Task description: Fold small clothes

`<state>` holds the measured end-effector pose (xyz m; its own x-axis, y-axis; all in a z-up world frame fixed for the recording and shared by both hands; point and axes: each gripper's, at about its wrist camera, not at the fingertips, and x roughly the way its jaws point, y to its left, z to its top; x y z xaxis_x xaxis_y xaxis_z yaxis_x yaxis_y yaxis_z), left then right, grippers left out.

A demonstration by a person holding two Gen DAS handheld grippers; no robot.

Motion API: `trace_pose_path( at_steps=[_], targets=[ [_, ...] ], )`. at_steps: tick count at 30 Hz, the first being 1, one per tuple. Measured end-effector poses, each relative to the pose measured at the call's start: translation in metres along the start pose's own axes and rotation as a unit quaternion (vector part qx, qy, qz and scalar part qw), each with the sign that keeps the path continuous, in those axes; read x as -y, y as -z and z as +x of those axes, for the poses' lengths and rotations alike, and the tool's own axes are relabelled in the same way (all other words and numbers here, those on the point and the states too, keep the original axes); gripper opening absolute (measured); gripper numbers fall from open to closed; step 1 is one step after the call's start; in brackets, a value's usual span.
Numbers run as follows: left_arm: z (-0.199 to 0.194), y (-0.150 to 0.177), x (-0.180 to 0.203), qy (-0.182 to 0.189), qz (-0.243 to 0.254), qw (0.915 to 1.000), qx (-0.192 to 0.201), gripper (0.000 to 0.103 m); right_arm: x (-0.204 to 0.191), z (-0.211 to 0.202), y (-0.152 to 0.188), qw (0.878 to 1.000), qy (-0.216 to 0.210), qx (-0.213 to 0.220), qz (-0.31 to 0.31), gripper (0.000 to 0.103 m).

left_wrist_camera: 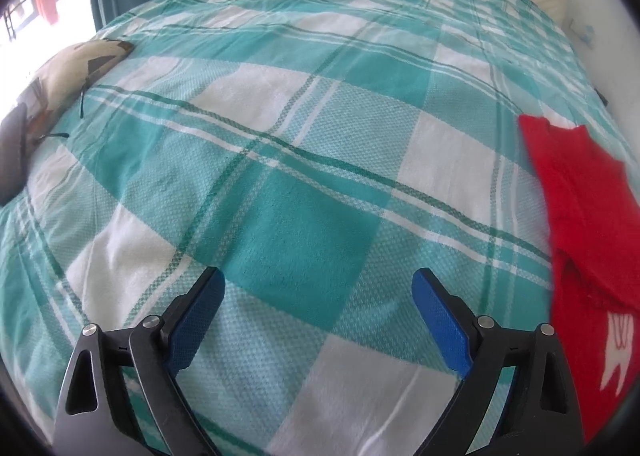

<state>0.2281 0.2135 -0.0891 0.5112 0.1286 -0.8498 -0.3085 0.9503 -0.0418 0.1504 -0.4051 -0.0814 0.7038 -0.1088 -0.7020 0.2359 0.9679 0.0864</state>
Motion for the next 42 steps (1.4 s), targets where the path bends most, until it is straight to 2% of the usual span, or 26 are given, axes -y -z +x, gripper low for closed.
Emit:
trace_pose_path(
  at_steps=[3,6,8,10,11,13,14,17,22,24,26,27,28,29,30,32,34,38,39,42],
  targets=[
    [-0.068,0.032,0.008,0.078,0.062,0.9947,0.026,0.097,-0.012,-0.05,-0.003,0.998,-0.058,0.0,-0.027,0.1],
    [-0.109,0.082,0.02,0.185,0.11,0.9766,-0.006,0.098,-0.029,-0.095,0.018,0.988,-0.14,-0.037,-0.049,0.1],
    [-0.117,0.114,0.032,0.219,0.13,0.9662,-0.04,0.098,-0.041,-0.111,0.042,0.977,-0.193,-0.083,-0.045,0.1],
    [-0.119,0.139,0.048,0.234,0.147,0.9592,-0.062,0.093,-0.05,-0.118,0.067,0.966,-0.226,-0.119,-0.043,0.1],
    [-0.121,0.147,0.054,0.24,0.154,0.9561,-0.067,0.082,-0.053,-0.118,0.078,0.962,-0.233,-0.137,-0.039,0.1],
    [-0.123,0.159,0.066,0.249,0.168,0.9513,-0.072,0.074,-0.056,-0.111,0.097,0.955,-0.241,-0.168,-0.032,0.095],
    [-0.122,0.163,0.07,0.251,0.173,0.9496,-0.075,0.073,-0.057,-0.108,0.103,0.954,-0.242,-0.177,-0.028,0.086],
    [-0.115,0.172,0.075,0.248,0.175,0.9485,-0.089,0.07,-0.058,-0.096,0.113,0.948,-0.248,-0.197,-0.007,0.073],
    [-0.108,0.182,0.074,0.241,0.167,0.9519,-0.091,0.065,-0.063,-0.081,0.115,0.945,-0.252,-0.208,0.001,0.067],
    [-0.107,0.181,0.074,0.248,0.16,0.9508,-0.093,0.053,-0.065,-0.079,0.116,0.944,-0.259,-0.207,0.0,0.066],
    [-0.103,0.18,0.073,0.267,0.149,0.946,-0.108,0.015,-0.066,-0.076,0.116,0.945,-0.256,-0.205,0.0,0.061],
    [-0.1,0.18,0.073,0.278,0.142,0.9428,-0.117,0.005,-0.067,-0.074,0.117,0.945,-0.253,-0.205,0.0,0.057],
    [-0.099,0.18,0.072,0.283,0.134,0.9419,-0.122,0.005,-0.066,-0.072,0.116,0.947,-0.246,-0.208,-0.004,0.04],
    [-0.099,0.179,0.071,0.285,0.128,0.9421,-0.122,0.004,-0.067,-0.07,0.116,0.948,-0.237,-0.211,-0.008,0.013],
    [-0.1,0.177,0.069,0.289,0.12,0.9415,-0.125,0.004,-0.065,-0.067,0.115,0.946,-0.239,-0.218,-0.004,0.004],
    [-0.105,0.167,0.062,0.307,0.097,0.9382,-0.126,0.003,-0.06,-0.068,0.111,0.942,-0.252,-0.222,0.013,0.005],
    [-0.113,0.143,0.056,0.335,0.071,0.9324,-0.115,0.003,-0.056,-0.075,0.097,0.941,-0.266,-0.209,0.024,0.005],
    [-0.119,0.07,0.072,0.379,0.05,0.9218,-0.067,0.003,-0.054,-0.073,0.037,0.946,-0.283,-0.153,0.044,0.004],
    [-0.115,0.05,0.08,0.384,0.046,0.9206,-0.054,0.003,-0.055,-0.068,0.018,0.948,-0.284,-0.134,0.049,0.004],
    [-0.085,-0.005,0.11,0.378,0.032,0.9252,-0.021,0.003,-0.063,-0.041,-0.038,0.955,-0.281,-0.073,0.064,0.004]
  ],
)
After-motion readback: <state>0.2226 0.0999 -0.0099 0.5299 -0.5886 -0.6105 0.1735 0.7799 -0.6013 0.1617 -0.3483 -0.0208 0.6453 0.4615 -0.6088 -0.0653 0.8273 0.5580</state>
